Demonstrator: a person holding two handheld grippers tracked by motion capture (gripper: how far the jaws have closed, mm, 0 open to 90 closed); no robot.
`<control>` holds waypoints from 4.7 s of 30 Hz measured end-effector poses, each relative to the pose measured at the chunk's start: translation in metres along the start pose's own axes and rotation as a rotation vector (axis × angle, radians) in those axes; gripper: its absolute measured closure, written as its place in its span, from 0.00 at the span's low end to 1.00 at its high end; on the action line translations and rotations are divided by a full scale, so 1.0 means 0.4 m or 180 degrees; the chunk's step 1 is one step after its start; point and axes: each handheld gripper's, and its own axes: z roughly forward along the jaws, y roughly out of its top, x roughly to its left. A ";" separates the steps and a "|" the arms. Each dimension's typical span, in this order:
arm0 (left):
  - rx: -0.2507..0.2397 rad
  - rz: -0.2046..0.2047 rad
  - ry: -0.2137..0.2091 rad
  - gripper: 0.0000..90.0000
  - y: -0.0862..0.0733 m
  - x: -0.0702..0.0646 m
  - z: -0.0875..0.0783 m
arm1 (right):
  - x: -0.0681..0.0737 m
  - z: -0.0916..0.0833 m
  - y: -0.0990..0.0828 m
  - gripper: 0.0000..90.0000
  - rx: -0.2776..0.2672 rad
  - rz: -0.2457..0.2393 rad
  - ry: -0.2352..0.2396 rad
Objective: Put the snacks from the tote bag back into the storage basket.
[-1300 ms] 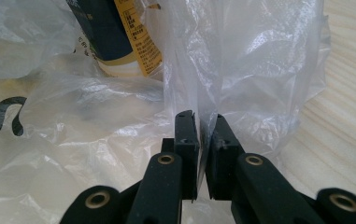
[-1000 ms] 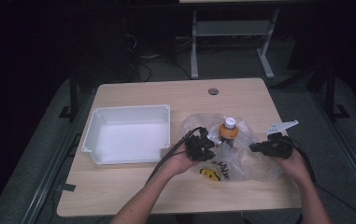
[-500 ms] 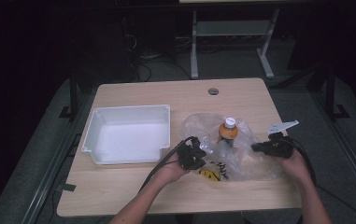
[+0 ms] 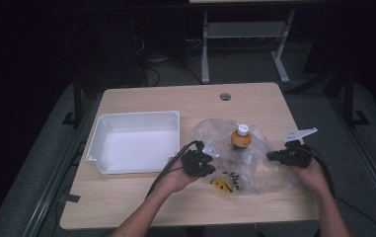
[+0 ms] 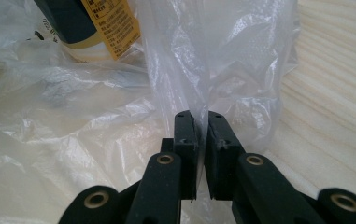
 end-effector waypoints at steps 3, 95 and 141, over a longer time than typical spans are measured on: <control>-0.0077 0.0049 0.0028 0.92 0.012 0.003 -0.018 | 0.001 0.001 0.001 0.93 -0.0005 -0.0016 0.0002; -0.0404 -0.0129 -0.0063 0.67 0.024 -0.007 -0.123 | 0.029 0.008 0.038 0.97 -0.0101 -0.0165 0.0076; -0.0153 0.0059 -0.0212 1.00 0.082 -0.005 -0.012 | 0.023 0.020 0.035 0.96 -0.0027 -0.0163 0.0070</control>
